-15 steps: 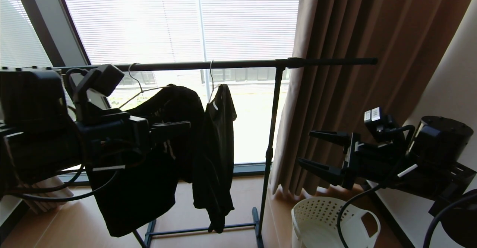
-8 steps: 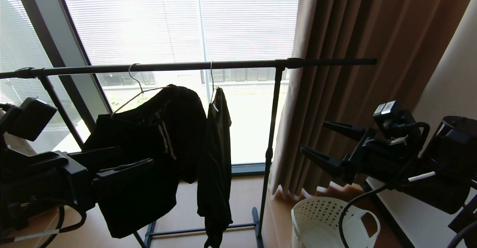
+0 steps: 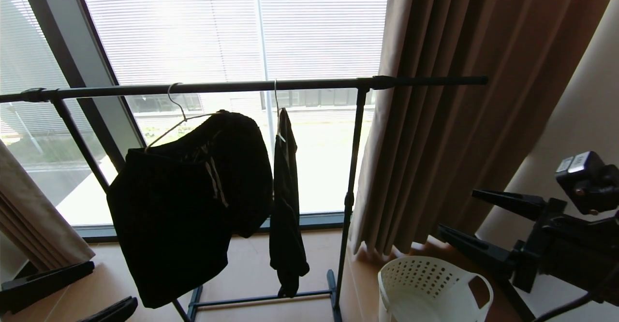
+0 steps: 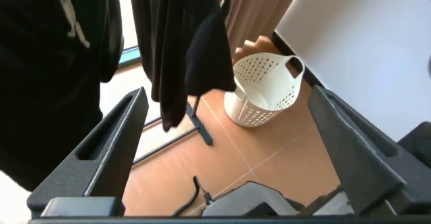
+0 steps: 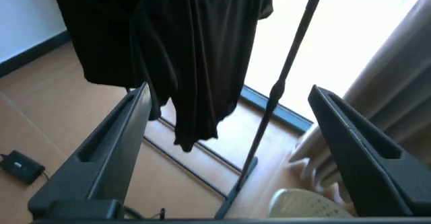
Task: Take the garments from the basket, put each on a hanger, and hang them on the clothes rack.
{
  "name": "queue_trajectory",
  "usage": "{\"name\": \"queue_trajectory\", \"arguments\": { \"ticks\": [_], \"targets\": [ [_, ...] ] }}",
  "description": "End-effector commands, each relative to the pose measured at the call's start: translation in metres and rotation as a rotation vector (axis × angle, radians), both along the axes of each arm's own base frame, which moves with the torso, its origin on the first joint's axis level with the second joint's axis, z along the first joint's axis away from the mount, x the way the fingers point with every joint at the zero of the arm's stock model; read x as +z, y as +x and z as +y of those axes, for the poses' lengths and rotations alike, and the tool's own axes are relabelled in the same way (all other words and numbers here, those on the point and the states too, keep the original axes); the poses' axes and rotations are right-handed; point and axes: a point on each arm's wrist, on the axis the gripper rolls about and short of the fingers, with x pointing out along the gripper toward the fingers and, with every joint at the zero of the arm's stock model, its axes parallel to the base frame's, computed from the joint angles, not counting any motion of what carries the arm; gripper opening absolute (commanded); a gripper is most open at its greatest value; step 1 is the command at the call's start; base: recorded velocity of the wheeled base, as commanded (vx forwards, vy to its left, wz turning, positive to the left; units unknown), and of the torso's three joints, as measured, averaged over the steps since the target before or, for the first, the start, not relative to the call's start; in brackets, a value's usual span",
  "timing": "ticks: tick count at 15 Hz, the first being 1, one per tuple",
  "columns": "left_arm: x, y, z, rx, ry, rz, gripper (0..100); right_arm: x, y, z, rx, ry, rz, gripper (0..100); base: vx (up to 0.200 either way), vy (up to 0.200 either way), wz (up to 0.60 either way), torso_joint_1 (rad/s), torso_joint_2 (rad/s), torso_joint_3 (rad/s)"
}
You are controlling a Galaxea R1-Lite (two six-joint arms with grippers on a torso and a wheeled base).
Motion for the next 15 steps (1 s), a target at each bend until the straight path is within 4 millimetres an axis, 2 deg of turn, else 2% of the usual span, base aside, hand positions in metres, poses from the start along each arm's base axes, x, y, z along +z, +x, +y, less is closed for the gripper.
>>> {"name": "queue_trajectory", "arguments": {
  "ticks": [1,2,3,6,9,12,15],
  "targets": [
    [-0.017,-0.028,0.010,0.109,0.011,-0.090,100,0.004,-0.041,-0.021,-0.043,0.022,-0.063,100,0.000,0.000,0.00,0.000,0.00,0.000],
    [-0.018,-0.029,0.010,0.121,0.015,-0.091,100,0.004,-0.042,-0.021,-0.048,0.022,-0.065,100,0.000,0.000,0.00,0.000,0.00,0.000],
    [-0.031,-0.041,0.015,0.228,0.085,-0.153,100,-0.003,-0.061,-0.032,-0.115,0.024,-0.076,100,0.000,0.000,0.00,0.000,0.00,0.000],
    [-0.053,-0.060,0.018,0.377,0.133,-0.231,100,-0.012,-0.090,-0.047,-0.143,0.067,-0.075,100,0.000,0.000,0.00,0.000,0.00,0.000],
    [-0.076,-0.072,0.018,0.422,0.146,-0.253,100,-0.021,-0.114,-0.060,-0.180,0.076,-0.059,100,0.000,0.000,0.00,0.000,0.00,0.000],
    [-0.092,-0.082,0.017,0.429,0.151,-0.252,100,-0.029,-0.134,-0.070,-0.223,0.101,-0.059,100,0.000,0.000,0.00,0.000,0.00,0.000],
    [-0.103,-0.080,0.018,0.462,0.157,-0.212,100,-0.035,-0.143,-0.076,-0.295,0.100,-0.067,100,0.000,0.000,0.00,0.000,0.00,0.000]
  ]
}}
